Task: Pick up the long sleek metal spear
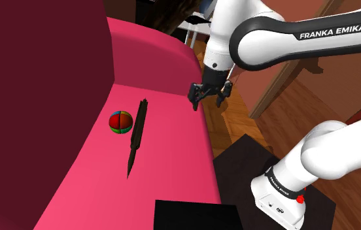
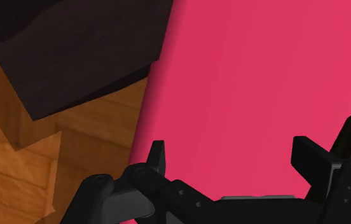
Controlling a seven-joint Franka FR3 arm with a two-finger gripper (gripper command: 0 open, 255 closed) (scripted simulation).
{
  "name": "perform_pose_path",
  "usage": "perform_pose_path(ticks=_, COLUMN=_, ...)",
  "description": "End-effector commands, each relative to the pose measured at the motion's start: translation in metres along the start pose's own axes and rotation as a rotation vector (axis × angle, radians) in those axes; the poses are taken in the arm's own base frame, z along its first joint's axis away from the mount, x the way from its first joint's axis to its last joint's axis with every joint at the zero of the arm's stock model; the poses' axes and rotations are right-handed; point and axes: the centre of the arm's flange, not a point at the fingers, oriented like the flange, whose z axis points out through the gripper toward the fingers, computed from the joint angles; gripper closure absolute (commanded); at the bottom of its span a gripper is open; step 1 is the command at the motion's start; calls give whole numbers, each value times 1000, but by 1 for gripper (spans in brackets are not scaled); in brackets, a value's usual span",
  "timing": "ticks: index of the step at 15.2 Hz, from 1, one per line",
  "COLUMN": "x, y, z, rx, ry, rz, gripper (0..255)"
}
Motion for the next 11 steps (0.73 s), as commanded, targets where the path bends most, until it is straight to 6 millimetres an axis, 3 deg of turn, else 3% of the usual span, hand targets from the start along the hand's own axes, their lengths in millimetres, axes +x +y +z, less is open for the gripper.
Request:
perform_pose_path(ticks=1, x=5, y=-24, z=12, rx=9, ry=0, rz=31, gripper=0)
perform_pose_path(ticks=11, x=34, y=-131, z=73, rx=44, ry=0, rz=172, gripper=0)
